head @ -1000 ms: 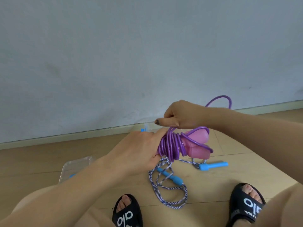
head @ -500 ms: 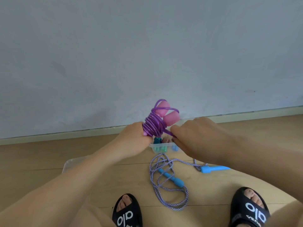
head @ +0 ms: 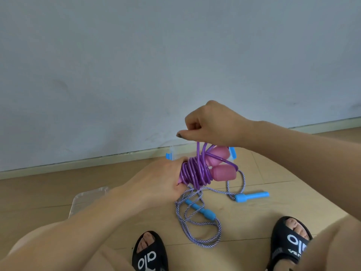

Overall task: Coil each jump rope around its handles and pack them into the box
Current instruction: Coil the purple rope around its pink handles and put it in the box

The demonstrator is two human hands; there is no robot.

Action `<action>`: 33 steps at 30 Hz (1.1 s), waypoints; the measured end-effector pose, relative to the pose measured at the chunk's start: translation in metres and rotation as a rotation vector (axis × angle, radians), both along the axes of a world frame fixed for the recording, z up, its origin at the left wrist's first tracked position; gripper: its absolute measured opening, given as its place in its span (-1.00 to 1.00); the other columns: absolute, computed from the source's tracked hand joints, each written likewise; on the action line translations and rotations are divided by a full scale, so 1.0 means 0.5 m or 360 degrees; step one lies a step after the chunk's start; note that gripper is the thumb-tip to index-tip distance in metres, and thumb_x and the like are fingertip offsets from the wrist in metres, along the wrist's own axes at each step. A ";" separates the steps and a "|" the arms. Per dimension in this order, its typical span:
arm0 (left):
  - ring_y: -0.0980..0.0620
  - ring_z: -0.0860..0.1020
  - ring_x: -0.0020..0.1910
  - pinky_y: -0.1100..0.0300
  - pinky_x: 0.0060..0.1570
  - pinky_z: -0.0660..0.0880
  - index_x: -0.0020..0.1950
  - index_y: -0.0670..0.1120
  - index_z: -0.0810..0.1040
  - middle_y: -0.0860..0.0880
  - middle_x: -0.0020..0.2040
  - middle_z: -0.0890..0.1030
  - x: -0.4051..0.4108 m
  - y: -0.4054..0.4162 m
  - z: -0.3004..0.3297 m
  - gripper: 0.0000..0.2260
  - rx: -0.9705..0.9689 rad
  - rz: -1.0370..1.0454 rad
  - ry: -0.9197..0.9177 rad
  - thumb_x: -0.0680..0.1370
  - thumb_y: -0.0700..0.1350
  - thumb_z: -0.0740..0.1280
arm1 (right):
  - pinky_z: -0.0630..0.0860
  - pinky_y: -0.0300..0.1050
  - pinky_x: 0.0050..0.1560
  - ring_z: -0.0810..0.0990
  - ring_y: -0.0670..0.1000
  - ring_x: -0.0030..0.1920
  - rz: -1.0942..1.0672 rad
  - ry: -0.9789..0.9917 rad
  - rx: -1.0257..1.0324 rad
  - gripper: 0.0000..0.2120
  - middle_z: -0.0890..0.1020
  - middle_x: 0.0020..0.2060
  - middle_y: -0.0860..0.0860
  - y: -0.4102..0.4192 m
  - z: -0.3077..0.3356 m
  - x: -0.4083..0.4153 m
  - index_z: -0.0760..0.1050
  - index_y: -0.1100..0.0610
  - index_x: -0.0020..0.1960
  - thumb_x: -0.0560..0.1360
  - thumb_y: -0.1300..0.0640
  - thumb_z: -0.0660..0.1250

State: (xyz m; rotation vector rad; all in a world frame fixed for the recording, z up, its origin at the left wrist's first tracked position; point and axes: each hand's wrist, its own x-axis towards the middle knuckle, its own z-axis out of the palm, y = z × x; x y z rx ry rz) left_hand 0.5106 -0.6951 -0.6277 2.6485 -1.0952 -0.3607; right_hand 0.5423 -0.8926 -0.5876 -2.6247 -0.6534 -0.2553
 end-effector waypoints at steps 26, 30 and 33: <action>-0.07 0.42 -0.28 0.09 -0.26 0.35 0.01 -0.09 0.45 0.02 -0.31 0.49 0.025 0.007 0.043 -0.61 0.0223 -0.0159 -0.0975 0.23 -0.11 0.45 | 0.28 -0.31 -0.54 0.41 -0.02 -0.52 -0.0329 0.2164 0.1069 -0.47 0.49 -0.49 0.04 0.027 -0.077 -0.083 0.47 0.19 -0.11 0.66 -0.17 -0.07; -0.01 0.47 -0.07 0.09 0.10 0.38 0.32 0.01 0.32 0.04 0.03 0.51 -0.003 0.004 0.046 -0.33 0.0194 -0.0187 -0.0783 0.35 0.37 0.29 | 0.23 -0.29 -0.50 0.40 -0.03 -0.51 -0.0382 0.2088 0.0986 -0.54 0.49 -0.47 0.03 0.012 -0.067 -0.070 0.46 0.16 -0.12 0.67 -0.13 -0.02; -0.07 0.52 -0.16 -0.01 0.02 0.44 0.39 0.07 0.29 -0.03 0.18 0.49 -0.003 -0.014 0.050 -0.45 0.0093 -0.0265 -0.0811 0.54 0.39 0.06 | 0.23 -0.32 -0.53 0.40 -0.03 -0.48 -0.0356 0.2162 0.0967 -0.64 0.49 -0.40 0.06 0.006 -0.054 -0.063 0.46 0.17 -0.13 0.64 0.03 0.00</action>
